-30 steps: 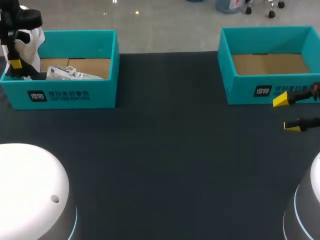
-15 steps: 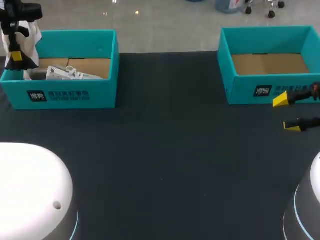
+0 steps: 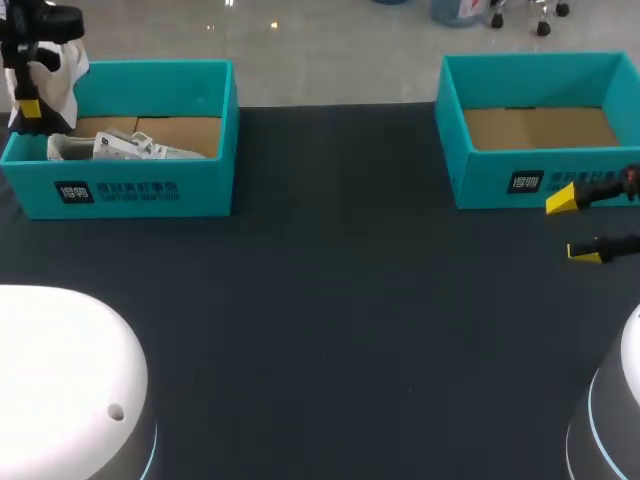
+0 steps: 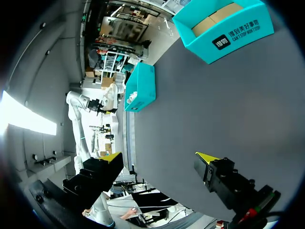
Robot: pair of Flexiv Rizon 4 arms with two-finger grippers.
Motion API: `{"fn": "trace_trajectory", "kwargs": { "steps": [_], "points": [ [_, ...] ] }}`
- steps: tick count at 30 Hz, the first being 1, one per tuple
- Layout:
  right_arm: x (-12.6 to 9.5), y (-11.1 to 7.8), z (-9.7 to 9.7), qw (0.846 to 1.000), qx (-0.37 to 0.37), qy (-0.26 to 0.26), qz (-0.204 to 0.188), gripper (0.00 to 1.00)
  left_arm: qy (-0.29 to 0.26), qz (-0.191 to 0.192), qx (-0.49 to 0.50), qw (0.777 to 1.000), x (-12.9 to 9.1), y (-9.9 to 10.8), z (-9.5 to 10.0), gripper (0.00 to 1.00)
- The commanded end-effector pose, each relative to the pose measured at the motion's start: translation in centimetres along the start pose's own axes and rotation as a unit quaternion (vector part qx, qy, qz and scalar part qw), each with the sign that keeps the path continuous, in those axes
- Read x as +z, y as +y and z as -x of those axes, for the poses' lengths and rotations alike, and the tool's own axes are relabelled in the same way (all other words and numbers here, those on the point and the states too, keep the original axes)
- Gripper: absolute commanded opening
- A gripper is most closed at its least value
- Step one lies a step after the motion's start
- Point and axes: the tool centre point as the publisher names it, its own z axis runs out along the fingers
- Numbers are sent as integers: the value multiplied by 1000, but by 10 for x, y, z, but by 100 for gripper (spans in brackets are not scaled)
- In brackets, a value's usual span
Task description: Take the shoe out of the shoebox, open the shoe tongue, remove and reinsert the insole, then place the shoe into the shoebox
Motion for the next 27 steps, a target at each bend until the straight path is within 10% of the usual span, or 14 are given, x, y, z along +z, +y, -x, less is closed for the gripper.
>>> {"fn": "trace_trajectory", "kwargs": {
  "steps": [1,27],
  "points": [
    [0,0,0,1000,1,-1,0,100,1,2,8,1000,0,7,22,0],
    [0,0,0,1000,1,-1,0,100,-18,-14,68,997,-8,32,157,0]
  ]
}}
